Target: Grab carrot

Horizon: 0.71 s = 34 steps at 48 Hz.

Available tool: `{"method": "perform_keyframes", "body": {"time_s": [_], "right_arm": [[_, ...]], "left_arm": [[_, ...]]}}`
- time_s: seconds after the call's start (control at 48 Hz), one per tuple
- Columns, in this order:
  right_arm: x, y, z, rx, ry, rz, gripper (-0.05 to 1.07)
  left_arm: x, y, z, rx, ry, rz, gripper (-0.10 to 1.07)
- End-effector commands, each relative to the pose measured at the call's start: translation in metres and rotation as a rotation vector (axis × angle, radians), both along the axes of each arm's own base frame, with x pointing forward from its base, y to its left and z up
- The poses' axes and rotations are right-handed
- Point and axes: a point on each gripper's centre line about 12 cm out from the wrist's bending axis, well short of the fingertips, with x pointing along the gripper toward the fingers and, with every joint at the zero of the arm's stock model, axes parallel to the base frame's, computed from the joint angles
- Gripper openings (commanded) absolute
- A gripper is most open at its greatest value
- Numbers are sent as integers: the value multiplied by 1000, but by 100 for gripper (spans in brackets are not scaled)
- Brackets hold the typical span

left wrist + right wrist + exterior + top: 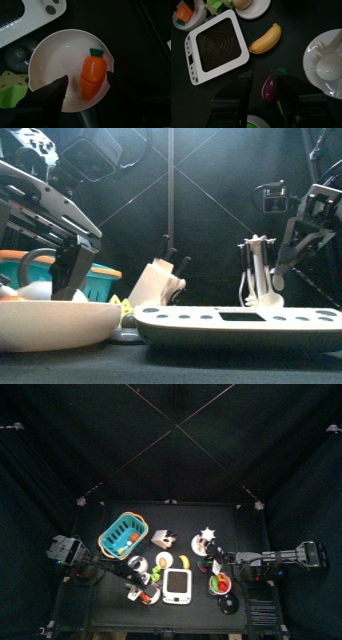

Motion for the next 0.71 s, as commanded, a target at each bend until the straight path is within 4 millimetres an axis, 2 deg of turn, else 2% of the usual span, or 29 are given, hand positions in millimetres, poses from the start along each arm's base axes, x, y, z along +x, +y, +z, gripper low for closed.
{"method": "perform_keyframes", "body": {"time_s": [0.0, 0.188, 0.396, 0.521, 0.688], "right_arm": [[5, -2, 8, -4, -30, -5, 75], [6, -2, 8, -8, -27, -3, 75], [5, -2, 7, -6, -24, -4, 75], [5, -2, 7, -7, -27, -4, 75], [5, -2, 7, -6, -26, -4, 75]], "left_arm": [[7, -2, 4, -5, -18, 0, 96], [12, -3, -9, 8, 12, -5, 95], [13, -2, -13, 29, 16, -25, 93], [14, -2, -13, 34, 12, -30, 86], [14, -2, -11, 38, 3, -34, 69]]}}
